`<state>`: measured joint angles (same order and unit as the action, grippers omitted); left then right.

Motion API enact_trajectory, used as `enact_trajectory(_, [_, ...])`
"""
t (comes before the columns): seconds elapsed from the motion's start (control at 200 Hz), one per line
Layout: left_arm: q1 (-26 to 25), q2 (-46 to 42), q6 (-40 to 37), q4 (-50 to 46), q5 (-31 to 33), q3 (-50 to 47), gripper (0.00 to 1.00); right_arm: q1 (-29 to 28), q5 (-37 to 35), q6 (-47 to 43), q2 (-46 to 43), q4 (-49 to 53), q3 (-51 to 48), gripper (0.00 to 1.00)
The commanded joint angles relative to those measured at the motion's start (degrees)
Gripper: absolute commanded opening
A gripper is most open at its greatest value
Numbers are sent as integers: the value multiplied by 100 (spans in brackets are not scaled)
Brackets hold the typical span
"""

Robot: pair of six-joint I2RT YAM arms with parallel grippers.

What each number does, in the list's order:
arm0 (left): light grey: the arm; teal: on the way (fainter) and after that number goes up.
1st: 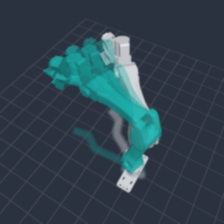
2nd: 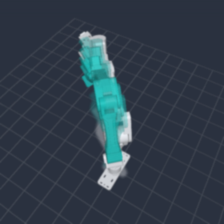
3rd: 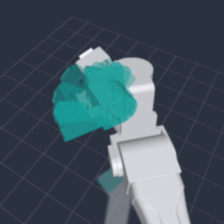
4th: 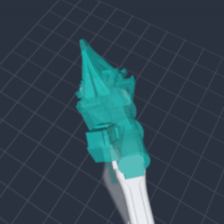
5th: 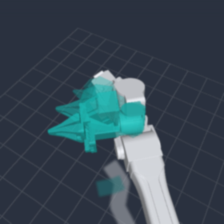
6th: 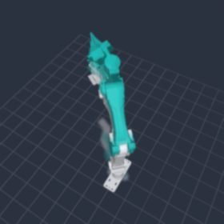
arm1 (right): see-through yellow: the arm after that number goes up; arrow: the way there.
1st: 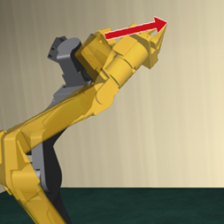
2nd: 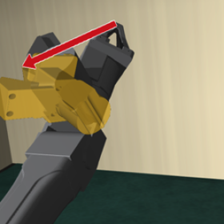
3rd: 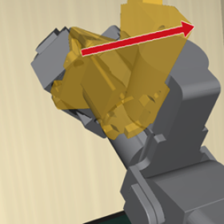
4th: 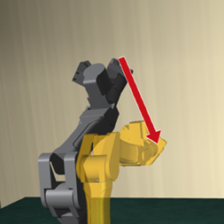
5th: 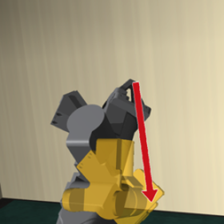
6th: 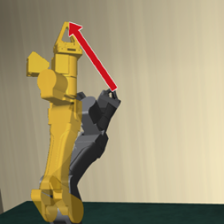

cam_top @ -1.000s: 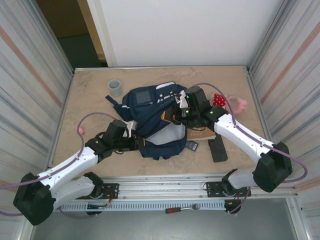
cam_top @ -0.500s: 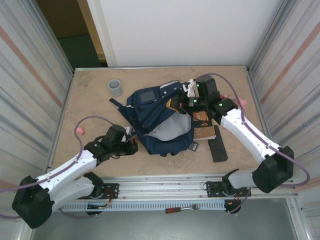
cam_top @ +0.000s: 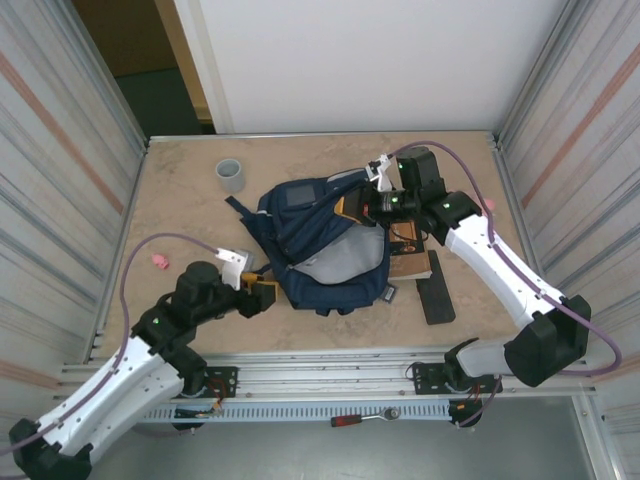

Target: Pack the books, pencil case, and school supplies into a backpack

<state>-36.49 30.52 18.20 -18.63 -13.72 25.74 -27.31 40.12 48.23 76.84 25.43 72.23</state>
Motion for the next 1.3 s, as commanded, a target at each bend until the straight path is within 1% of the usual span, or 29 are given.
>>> enact_trajectory(0.0, [103,-213,-1621,58,-394,35,58,136,813,-771,-60,-32,260,0])
enact_trajectory(0.07, [158,-64,-1990,217,-520,90,58,173,1056,-1035,-25,121,299,0])
enact_trajectory(0.13, [168,186,-2586,215,-820,199,59,200,1199,-1196,0,255,333,0])
enact_trajectory(0.231, [165,879,-3442,73,-965,472,62,209,1384,-1393,55,408,395,0])
enact_trajectory(0.296, [163,1278,-3821,101,-1057,655,65,209,1491,-1521,88,510,434,0])
enact_trajectory(0.396, [161,1733,-4055,331,-1286,841,66,207,1506,-1689,134,686,502,0])
enact_trajectory(0.511, [109,2103,-4022,624,-1693,911,66,215,1481,-1679,188,700,486,0])
enact_trajectory(0.551, [41,2188,-4015,722,-1684,894,66,212,1490,-1668,205,703,486,0])
enact_trajectory(0.601, [-90,2282,-4008,859,-1503,853,65,214,1490,-1659,219,704,486,0])
enact_trajectory(0.676, [-270,2394,-3983,1039,-1187,827,57,217,1507,-1655,223,691,487,0])
enact_trajectory(0.712, [-320,2446,-3982,1085,-1161,832,52,212,1506,-1653,218,691,489,0])
enact_trajectory(0.812, [-377,2512,-3921,1021,-1202,879,42,276,1464,-1649,204,716,465,0])
enact_trajectory(0.862, [-375,2499,-3903,917,-1194,867,33,343,1442,-1643,204,748,459,0])
enact_trajectory(0.887, [-369,2466,-3883,860,-1168,861,25,381,1425,-1641,201,768,458,0])
enact_trajectory(0.927, [-369,2428,-3878,773,-1106,834,16,446,1412,-1628,208,807,451,0])
enact_trajectory(0.977, [-368,2348,-3909,645,-1057,804,9,534,1420,-1605,202,832,438,0])
enact_trajectory(1.087, [-369,2173,-3964,388,-902,750,4,671,1442,-1631,180,910,463,0])
enact_trajectory(1.193, [-342,2046,-3925,228,-514,692,1,807,1487,-1722,134,1043,531,0])
enact_trajectory(1.233, [-287,2045,-3843,182,-339,670,0,868,1521,-1769,111,1109,568,0])
enact_trajectory(1.293, [-63,2101,-3651,125,-157,643,0,997,1600,-1864,76,1273,685,0])
